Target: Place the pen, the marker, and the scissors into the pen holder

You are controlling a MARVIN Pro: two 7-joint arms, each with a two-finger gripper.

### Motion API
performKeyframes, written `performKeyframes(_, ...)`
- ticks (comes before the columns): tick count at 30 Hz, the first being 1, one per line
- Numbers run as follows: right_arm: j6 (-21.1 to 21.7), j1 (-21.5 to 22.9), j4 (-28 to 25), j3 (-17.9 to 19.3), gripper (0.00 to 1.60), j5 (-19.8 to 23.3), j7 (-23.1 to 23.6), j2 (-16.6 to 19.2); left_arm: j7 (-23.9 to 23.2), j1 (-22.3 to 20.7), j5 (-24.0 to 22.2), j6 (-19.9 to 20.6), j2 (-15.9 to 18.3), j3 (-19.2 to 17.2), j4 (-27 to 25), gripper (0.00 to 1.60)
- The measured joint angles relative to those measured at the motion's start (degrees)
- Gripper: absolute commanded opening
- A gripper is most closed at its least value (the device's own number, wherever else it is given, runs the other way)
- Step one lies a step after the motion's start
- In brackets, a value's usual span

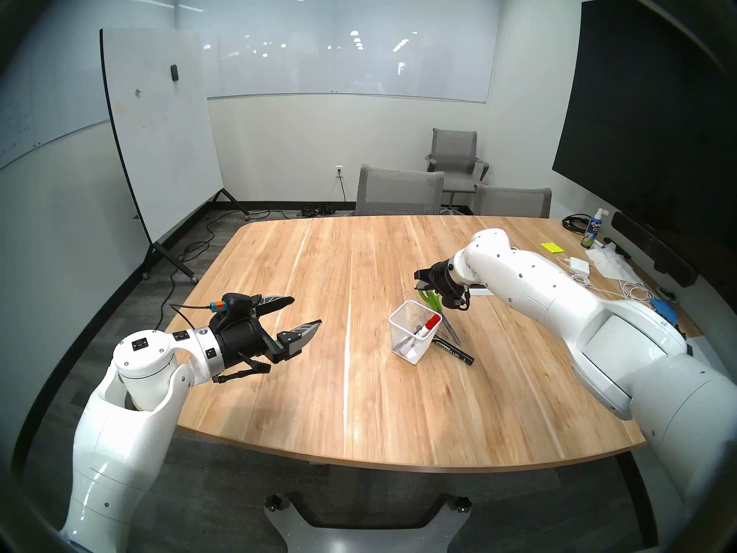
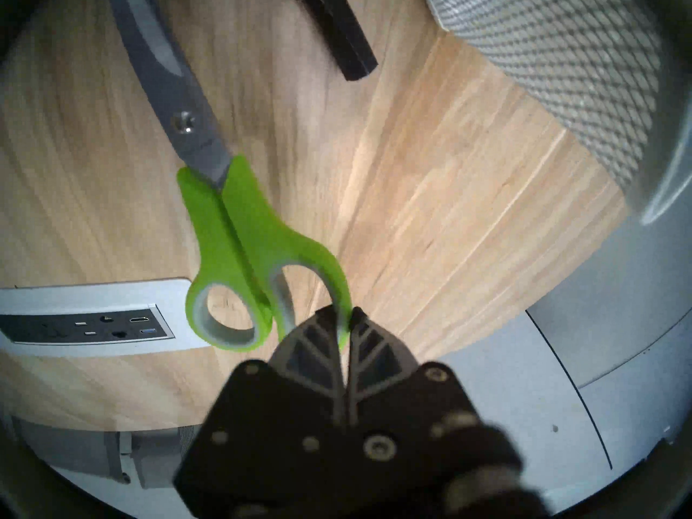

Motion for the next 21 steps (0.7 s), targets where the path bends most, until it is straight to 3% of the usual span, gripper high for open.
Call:
performKeyframes(9,2.30,1.89,3.70,3.11,0.00,1.45,-5.61,-0.46,0.00,0.00,0.00,0.00,0.00,-0.02,0.00,1.60)
performKeyframes(21,5.10,1.14,2.23,9.47,0.00,6.37,-13.56,1.02,-0.01,0.01,0.00,0.00,0.00,-0.02,-0.04,1.60)
